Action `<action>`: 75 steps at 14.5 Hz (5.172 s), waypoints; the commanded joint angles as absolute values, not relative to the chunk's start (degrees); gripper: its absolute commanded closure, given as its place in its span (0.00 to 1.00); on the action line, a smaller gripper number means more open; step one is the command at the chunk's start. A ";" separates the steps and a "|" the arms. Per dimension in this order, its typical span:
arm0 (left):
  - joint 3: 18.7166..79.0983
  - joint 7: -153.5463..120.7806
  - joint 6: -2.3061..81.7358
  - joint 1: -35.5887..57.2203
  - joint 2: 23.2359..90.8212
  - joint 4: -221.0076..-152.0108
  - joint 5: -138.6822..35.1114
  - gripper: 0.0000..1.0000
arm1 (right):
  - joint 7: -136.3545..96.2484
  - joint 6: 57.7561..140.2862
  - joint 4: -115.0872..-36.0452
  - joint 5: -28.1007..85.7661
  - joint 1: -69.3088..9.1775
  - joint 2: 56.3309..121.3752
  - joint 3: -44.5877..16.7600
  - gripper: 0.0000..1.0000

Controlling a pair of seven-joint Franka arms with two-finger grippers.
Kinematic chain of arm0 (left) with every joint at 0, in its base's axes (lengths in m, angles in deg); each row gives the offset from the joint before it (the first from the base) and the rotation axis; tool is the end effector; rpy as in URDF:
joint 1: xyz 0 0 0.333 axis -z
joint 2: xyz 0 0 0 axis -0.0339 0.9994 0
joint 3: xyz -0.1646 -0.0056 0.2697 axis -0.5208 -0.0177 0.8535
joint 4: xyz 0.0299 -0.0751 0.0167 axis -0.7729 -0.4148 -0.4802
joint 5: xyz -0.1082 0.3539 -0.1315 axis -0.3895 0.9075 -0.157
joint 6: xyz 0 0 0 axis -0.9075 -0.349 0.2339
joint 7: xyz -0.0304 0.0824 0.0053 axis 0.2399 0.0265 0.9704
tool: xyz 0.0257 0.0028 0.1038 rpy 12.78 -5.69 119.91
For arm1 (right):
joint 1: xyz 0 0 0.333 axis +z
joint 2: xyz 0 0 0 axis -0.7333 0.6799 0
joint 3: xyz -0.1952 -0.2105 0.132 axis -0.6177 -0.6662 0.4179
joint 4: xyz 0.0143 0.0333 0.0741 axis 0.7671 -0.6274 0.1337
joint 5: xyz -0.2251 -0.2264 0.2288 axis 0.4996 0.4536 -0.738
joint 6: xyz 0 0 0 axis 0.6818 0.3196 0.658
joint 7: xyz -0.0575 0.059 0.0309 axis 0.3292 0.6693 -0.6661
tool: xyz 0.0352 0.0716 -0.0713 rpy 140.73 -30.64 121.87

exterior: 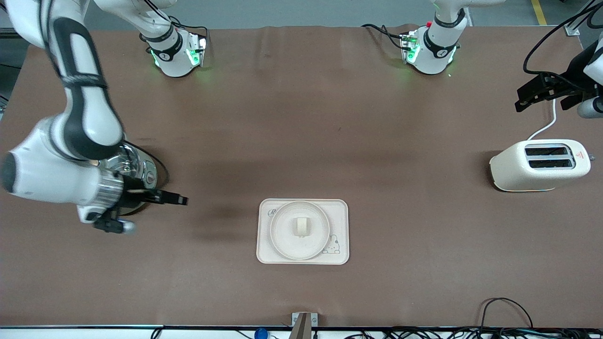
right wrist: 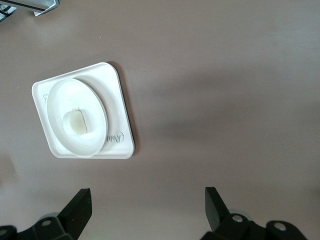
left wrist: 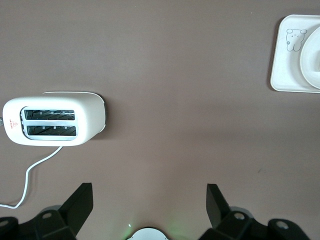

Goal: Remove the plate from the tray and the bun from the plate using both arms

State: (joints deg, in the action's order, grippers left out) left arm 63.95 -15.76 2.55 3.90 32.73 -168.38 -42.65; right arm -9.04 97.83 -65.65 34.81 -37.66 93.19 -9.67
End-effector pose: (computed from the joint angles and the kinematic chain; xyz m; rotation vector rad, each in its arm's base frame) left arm 0.5403 -0.0481 0.6661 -3.1343 -0.0191 0.0813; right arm 0.6756 0.1327 0.3714 -2.6579 0.2585 0.1387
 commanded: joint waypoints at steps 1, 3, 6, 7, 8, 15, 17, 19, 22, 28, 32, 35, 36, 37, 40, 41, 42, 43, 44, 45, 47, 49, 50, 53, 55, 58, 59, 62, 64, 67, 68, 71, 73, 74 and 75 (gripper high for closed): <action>63.81 -14.50 3.15 4.05 33.25 -167.92 -42.35 0.00 | -6.58 103.35 -64.52 28.62 -33.99 97.89 -9.96 0.05; 63.81 -14.42 3.15 3.88 32.99 -167.83 -42.35 0.00 | -6.24 108.00 -63.56 24.13 -30.57 101.93 -10.05 0.12; 64.24 -12.49 2.97 3.00 32.29 -167.92 -41.74 0.00 | -2.91 113.82 -60.67 23.84 -26.35 106.86 -10.05 0.17; 64.42 -10.83 3.06 1.69 32.37 -167.83 -42.17 0.00 | -1.24 115.22 -58.92 23.93 -24.51 108.61 -10.05 0.19; 64.42 -9.51 3.06 1.24 32.55 -167.83 -42.27 0.00 | -0.53 116.37 -57.42 24.19 -23.27 110.37 -10.13 0.20; 64.07 -9.14 3.23 1.59 32.81 -167.92 -42.35 0.00 | -0.52 125.26 -53.02 24.28 -19.30 118.47 -10.13 0.49; 63.98 -9.32 3.24 1.94 32.73 -167.83 -42.35 0.00 | -0.61 125.34 -51.78 24.28 -19.30 119.70 -10.13 0.56; 63.98 -9.40 3.24 1.77 32.73 -167.92 -42.79 0.00 | -0.87 125.34 -51.52 24.37 -19.30 120.06 -10.13 0.68; 63.98 -9.32 3.32 2.20 33.16 -167.92 -44.03 0.00 | -1.22 125.34 -51.60 24.46 -19.13 120.14 -10.13 0.96; 63.98 -9.49 3.41 2.29 33.96 -168.01 -43.85 0.00 | -3.33 125.00 -52.21 24.72 -19.04 117.61 -10.13 0.99; 63.98 -9.58 3.41 2.12 33.87 -167.92 -44.37 0.00 | -9.37 125.16 -66.85 25.25 -16.41 105.76 -10.40 0.99; 63.98 -9.85 6.92 2.38 35.26 -168.10 -44.46 0.00 | -12.82 127.45 -80.57 25.95 -14.65 95.65 -10.40 0.99; 63.89 -9.84 7.01 2.29 35.88 -168.01 -44.46 0.00 | -13.00 127.45 -83.91 26.04 -14.56 94.06 -10.40 0.99; 63.89 -9.84 7.10 2.38 36.15 -168.09 -44.55 0.00 | -13.43 127.63 -86.73 26.13 -14.03 92.91 -10.40 0.99; 63.81 -9.93 7.10 3.17 37.99 -168.18 -44.38 0.00 | -13.18 133.13 -92.63 26.22 -10.96 92.81 -10.22 0.99; 63.81 -9.93 7.10 4.04 38.96 -168.18 -44.55 0.00 | -13.00 136.39 -93.87 26.13 -9.73 92.98 -10.22 0.99; 63.81 -9.93 7.10 4.66 40.27 -168.01 -44.38 0.00 | -12.74 138.42 -94.31 26.04 -8.77 93.25 -10.14 0.99; 63.81 -9.85 8.23 5.36 41.59 -167.57 -44.64 0.00 | -12.56 138.79 -94.32 25.52 -7.97 93.42 -10.13 0.99; 63.81 -10.02 9.90 6.24 41.95 -167.66 -44.81 0.00 | -12.56 138.97 -94.40 25.43 -7.09 93.43 -10.13 0.99; 63.81 -10.11 11.22 7.64 42.91 -167.74 -44.81 0.00 | -12.47 139.23 -94.67 25.42 -6.91 93.43 -10.05 0.99; 63.89 -14.64 12.11 11.58 45.46 -167.66 -45.43 0.00 | -12.47 140.72 -96.07 25.34 -5.95 93.43 -10.05 0.99; 63.89 -21.07 14.39 13.80 46.69 -167.66 -45.43 0.00 | -10.55 140.29 -95.99 25.25 -6.29 93.51 -10.05 0.74; 63.81 -22.23 15.18 14.24 47.31 -167.66 -45.43 0.00 | -8.80 140.02 -95.73 25.25 -6.73 93.60 -10.05 0.51; 63.81 -25.64 17.64 16.69 48.89 -167.74 -47.18 0.00 | -7.55 139.85 -95.81 25.25 -7.00 93.43 -10.13 0.08; 63.89 -33.00 22.46 20.29 51.69 -168.01 -47.36 0.00 | -7.20 134.79 -95.64 25.25 -8.91 91.59 -10.48 0.00; 63.98 -47.15 27.91 26.79 56.00 -168.01 -47.10 0.02 | -7.90 125.29 -93.36 26.30 -15.94 86.41 -11.45 0.00; 63.98 -52.68 30.28 28.73 57.84 -168.01 -47.01 0.03 | -8.25 121.95 -91.87 27.78 -18.05 85.44 -12.58 0.00; 63.81 -65.79 36.79 33.91 63.47 -168.01 -47.01 0.03 | -8.78 106.68 -80.82 39.89 -23.50 85.08 -17.94 0.00; 63.89 -73.01 40.83 36.47 68.21 -167.92 -46.75 0.03 | -12.97 97.00 -73.17 43.95 -28.50 85.16 -19.01 0.00; 63.98 -77.86 45.07 40.16 72.35 -168.27 -46.66 0.03 | -23.87 94.06 -70.06 47.04 -36.24 82.37 -19.28 0.00; 63.98 -78.83 45.94 40.87 73.67 -168.27 -46.66 0.05 | -25.46 93.97 -69.19 48.26 -38.70 81.31 -19.36 0.00; 64.16 -83.92 53.58 43.07 78.15 -168.62 -46.49 0.07 | -25.30 87.41 -65.68 52.14 -41.27 78.84 -19.36 0.00; 64.07 -84.20 55.26 43.16 79.57 -168.62 -45.44 0.13 | -25.92 84.22 -64.44 52.14 -42.50 78.40 -20.24 0.00; 64.07 -84.37 55.61 43.16 80.09 -168.62 -45.34 0.16 | -26.53 83.60 -64.35 52.23 -42.94 77.70 -20.42 0.00; 64.07 -84.55 55.62 43.68 80.36 -168.62 -45.17 0.19 | -27.49 82.99 -64.00 52.49 -43.64 77.17 -20.59 0.00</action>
